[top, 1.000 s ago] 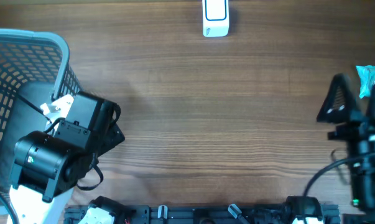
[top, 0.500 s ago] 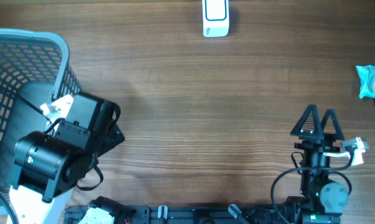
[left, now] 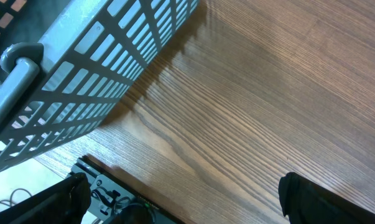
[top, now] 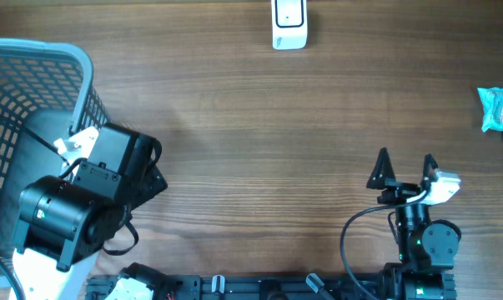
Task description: Scan the item barcode
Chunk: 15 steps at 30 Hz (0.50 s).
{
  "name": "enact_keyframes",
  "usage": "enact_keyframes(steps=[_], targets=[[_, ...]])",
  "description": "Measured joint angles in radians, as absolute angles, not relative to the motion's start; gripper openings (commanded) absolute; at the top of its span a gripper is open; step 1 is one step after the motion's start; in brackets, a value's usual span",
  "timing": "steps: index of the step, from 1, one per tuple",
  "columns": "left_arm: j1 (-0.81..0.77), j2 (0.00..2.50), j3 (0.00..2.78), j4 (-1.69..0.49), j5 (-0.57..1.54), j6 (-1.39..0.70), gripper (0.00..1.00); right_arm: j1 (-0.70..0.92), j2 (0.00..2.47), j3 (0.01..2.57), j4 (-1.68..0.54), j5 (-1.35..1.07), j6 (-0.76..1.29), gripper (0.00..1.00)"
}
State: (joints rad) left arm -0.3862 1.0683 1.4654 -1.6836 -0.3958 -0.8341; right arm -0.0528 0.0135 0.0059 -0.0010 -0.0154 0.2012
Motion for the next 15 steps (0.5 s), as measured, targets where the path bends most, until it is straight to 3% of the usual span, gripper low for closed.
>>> enact_keyframes(steps=[4, 15], targets=[[-0.386, 1.068, 1.465, -1.684, -0.396, -0.834, 1.00, -0.053, 0.014, 0.006, -0.001, -0.035, 0.133, 1.00], [-0.386, 1.068, 1.465, -1.684, -0.396, -0.834, 1.00, -0.053, 0.014, 0.006, -0.001, -0.045, 0.197, 1.00]])
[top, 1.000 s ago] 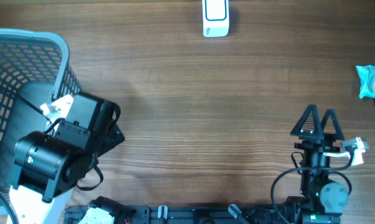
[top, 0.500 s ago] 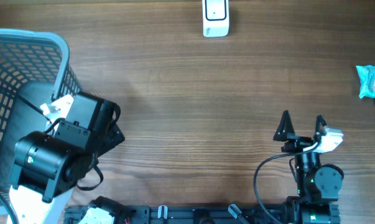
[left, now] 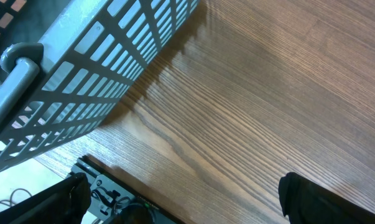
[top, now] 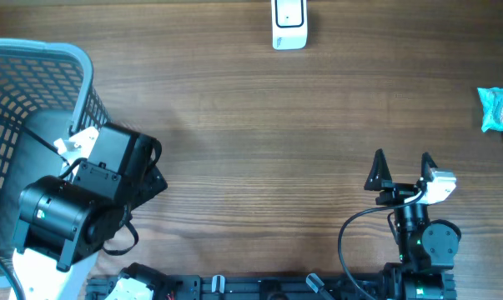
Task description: Scan the item barcode
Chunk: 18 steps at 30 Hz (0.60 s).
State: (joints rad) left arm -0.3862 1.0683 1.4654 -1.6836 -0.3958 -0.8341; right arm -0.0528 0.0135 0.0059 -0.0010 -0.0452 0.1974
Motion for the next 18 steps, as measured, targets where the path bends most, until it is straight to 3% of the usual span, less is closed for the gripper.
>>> enact_keyframes(steps=[10, 18], targets=[[-0.389, 1.069, 1.465, -1.684, -0.396, -0.834, 1.00, -0.053, 0.014, 0.006, -0.001, -0.045, 0.198, 1.00], [-0.510, 0.941, 1.462, -1.608, -0.419, -0.826, 1.00, -0.053, 0.014, 0.006, -0.001, -0.045, 0.201, 1.00]])
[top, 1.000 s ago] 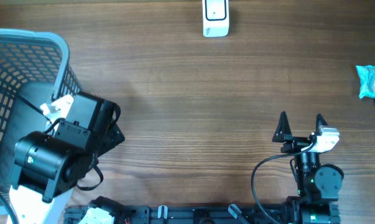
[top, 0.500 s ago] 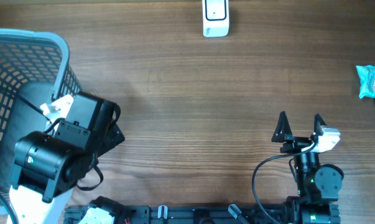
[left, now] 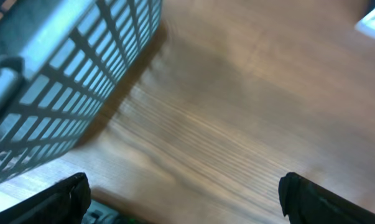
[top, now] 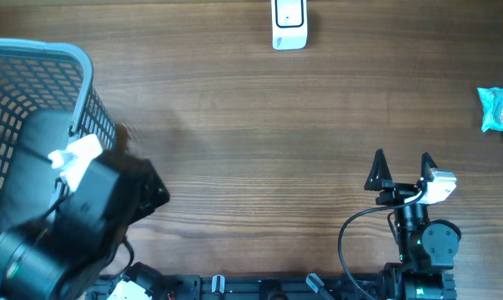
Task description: Scan the item barcode
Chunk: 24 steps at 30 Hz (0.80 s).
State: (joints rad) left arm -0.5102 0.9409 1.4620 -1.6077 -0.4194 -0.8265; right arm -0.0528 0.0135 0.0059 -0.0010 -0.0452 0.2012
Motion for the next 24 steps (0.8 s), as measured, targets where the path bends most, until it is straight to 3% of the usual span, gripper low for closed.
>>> enact_keyframes(steps=[4, 6, 9, 12, 16, 24], targets=[[-0.453, 0.755, 1.367, -1.254, -0.424, -0.772, 1.00, -0.053, 0.014, 0.006, 0.000, -0.045, 0.202, 1.00], [-0.429, 0.672, 1.220, -0.952, -0.356, -0.632, 1.00, -0.053, 0.014, 0.006, 0.000, -0.045, 0.204, 1.00], [-0.396, 0.547, 0.911, -0.523, -0.223, -0.474, 1.00, -0.053, 0.014, 0.006, -0.001, -0.046, 0.204, 1.00], [-0.350, 0.398, 0.580, -0.297, -0.115, -0.400, 1.00, -0.053, 0.014, 0.006, -0.001, -0.045, 0.204, 1.00], [-0.218, 0.160, 0.265, -0.172, -0.052, -0.375, 1.00, -0.053, 0.014, 0.006, -0.003, -0.045, 0.205, 1.00], [-0.090, 0.057, 0.109, -0.170, -0.081, -0.366, 1.00, -0.053, 0.014, 0.006, -0.004, -0.046, 0.205, 1.00]])
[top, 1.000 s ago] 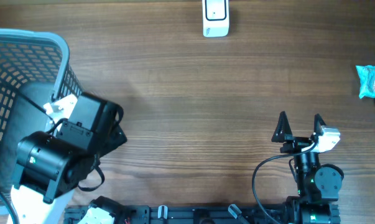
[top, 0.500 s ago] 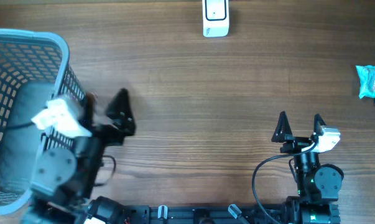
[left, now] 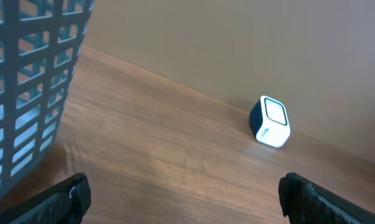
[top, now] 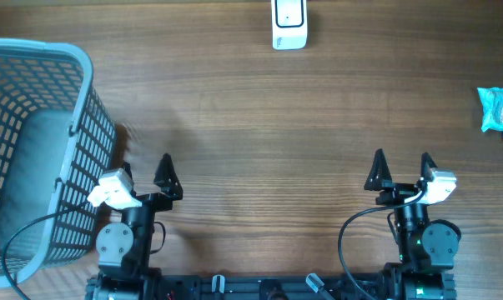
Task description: Scan the item barcode
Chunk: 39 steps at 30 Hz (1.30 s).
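A white and blue barcode scanner stands at the far middle edge of the table, and the left wrist view shows the same scanner ahead. A teal packet lies at the far right edge, partly cut off. My left gripper is low at the front left, open, with nothing between its fingertips. At the front right my right gripper is also open and empty. Both are far from the packet and the scanner.
A large grey mesh basket fills the left side, close beside the left gripper; its wall shows in the left wrist view. A red item sits just below the packet at the frame's right edge.
The left arm was raised and blurred beside the basket. Now it is folded low at the table's front edge, its camera facing the scanner. The right arm has not moved.
At the first two moments the left arm stood high over the basket's right side, its open gripper over the basket wall and table. Then it was blurred in motion. Now it sits low at the front. The right gripper stayed open in place throughout.
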{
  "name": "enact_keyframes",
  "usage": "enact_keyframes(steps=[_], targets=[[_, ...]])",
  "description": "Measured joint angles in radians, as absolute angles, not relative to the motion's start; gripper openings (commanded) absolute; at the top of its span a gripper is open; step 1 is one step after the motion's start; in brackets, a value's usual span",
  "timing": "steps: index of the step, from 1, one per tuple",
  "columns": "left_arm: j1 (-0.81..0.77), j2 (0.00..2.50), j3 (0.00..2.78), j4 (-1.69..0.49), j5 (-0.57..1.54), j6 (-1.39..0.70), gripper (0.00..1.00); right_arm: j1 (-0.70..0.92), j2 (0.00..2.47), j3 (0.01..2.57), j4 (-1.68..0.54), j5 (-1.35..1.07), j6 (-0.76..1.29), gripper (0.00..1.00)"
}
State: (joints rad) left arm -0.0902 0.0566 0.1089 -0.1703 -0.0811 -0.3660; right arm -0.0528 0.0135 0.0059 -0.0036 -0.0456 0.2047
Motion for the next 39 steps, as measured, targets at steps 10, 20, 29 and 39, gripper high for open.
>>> enact_keyframes(steps=[10, 20, 29, 39], targets=[[-0.059, 0.014, 0.018, -0.059, 0.012, -0.223, 1.00, -0.053, 0.014, 0.006, -0.003, -0.046, 0.204, 1.00], [-0.059, 0.014, 0.015, -0.072, 0.078, -0.052, 1.00, -0.053, 0.014, 0.006, -0.003, -0.046, 0.204, 1.00], [-0.059, 0.014, 0.015, -0.072, 0.081, -0.004, 1.00, -0.053, 0.014, 0.006, -0.003, -0.045, 0.204, 1.00], [-0.056, 0.014, 0.015, -0.071, 0.081, -0.004, 1.00, -0.053, 0.014, 0.006, -0.003, -0.045, 0.205, 1.00]])
